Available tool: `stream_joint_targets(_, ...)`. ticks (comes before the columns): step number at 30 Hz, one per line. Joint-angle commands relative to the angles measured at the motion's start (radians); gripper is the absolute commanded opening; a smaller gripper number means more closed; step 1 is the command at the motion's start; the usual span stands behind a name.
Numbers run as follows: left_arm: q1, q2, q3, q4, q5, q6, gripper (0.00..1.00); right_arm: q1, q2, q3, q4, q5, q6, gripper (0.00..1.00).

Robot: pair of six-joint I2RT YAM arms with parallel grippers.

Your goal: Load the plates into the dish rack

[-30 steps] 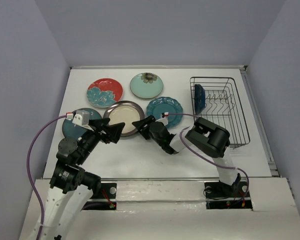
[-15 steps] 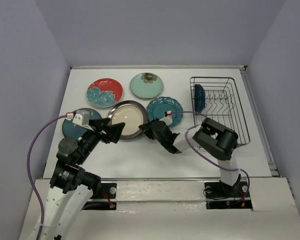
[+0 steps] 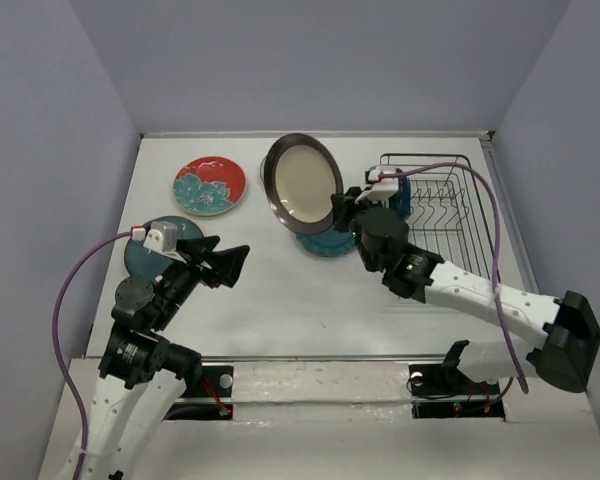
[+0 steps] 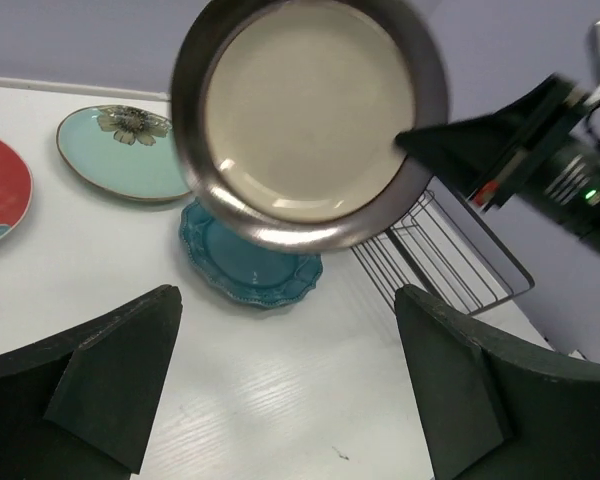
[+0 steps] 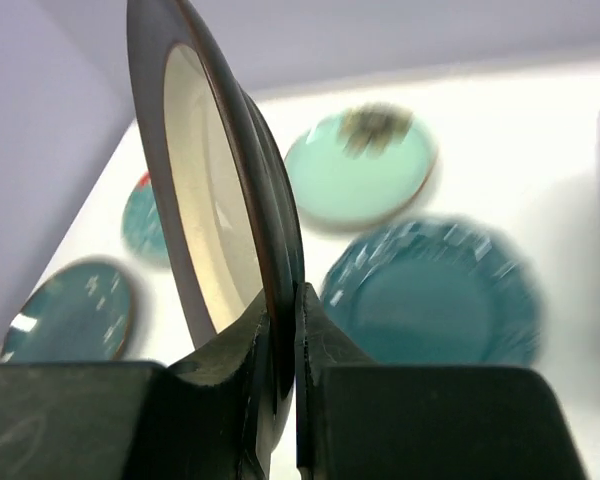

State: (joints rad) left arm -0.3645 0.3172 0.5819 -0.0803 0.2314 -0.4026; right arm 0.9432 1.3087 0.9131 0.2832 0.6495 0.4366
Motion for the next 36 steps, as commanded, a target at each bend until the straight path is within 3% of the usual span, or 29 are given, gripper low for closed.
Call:
stream_joint_targets(1,-0.005,-0.024,-0.001,0.028,0.002,-0.001,0.99,-0.079,-0.172,0.182,0.140,0.297,-0.503,0.07)
stream_joint_targets(5,-0.007,-0.043,-0.002,0.028,-0.003,-0.002,0.99,-0.237,-0.267,0.211,0.140,0.346,-0.737,0.07)
stream_joint_targets(15,-0.028,-0.058,-0.002,0.022,-0.014,-0.001,0.99,-0.494,-0.224,0.211,0.128,0.351,-0.903,0.07)
stream_joint_targets(26,-0.034,-0.064,-0.001,0.016,-0.030,-0.001,0.99,-0.596,-0.157,0.241,-0.146,0.136,-0.635,0.07)
stream_joint_targets(36,-0.034,-0.058,-0.001,0.014,-0.030,-0.001,0.99,-0.597,-0.111,0.193,-0.190,0.099,-0.536,0.07)
